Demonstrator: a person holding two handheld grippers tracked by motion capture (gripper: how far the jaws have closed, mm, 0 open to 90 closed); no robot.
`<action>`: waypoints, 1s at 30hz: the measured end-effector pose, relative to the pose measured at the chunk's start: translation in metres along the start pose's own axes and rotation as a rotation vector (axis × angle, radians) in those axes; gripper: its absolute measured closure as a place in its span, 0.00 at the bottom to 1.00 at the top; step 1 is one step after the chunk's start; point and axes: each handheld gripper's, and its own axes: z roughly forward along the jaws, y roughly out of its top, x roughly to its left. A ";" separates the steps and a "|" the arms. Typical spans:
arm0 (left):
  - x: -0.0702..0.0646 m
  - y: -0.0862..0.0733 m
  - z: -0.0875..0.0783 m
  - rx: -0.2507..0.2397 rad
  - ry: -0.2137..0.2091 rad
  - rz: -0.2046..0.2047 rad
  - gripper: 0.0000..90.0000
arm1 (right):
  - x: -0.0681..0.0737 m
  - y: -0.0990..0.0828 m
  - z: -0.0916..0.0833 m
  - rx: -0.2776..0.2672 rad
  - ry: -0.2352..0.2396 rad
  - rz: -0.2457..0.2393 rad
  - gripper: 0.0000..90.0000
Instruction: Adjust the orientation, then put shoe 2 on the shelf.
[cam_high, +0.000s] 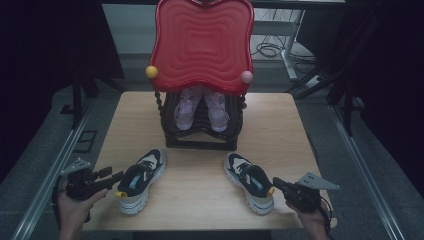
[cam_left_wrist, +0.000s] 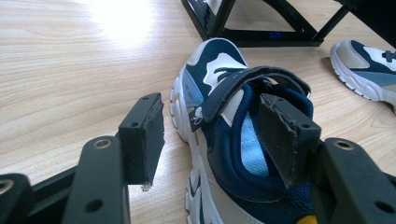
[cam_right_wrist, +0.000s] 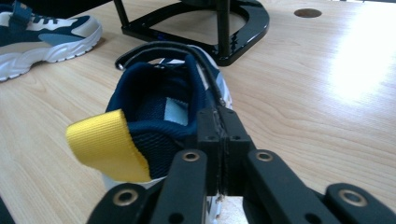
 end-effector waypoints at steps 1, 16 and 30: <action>-0.001 0.000 -0.001 0.001 0.000 0.002 0.46 | -0.001 0.000 0.000 -0.003 -0.005 0.007 0.98; -0.016 0.006 -0.003 0.002 -0.010 0.044 0.45 | -0.011 0.012 -0.004 -0.018 0.037 0.016 0.72; -0.029 0.007 -0.013 0.012 0.025 0.088 0.45 | -0.013 0.032 -0.003 -0.005 0.078 -0.004 0.62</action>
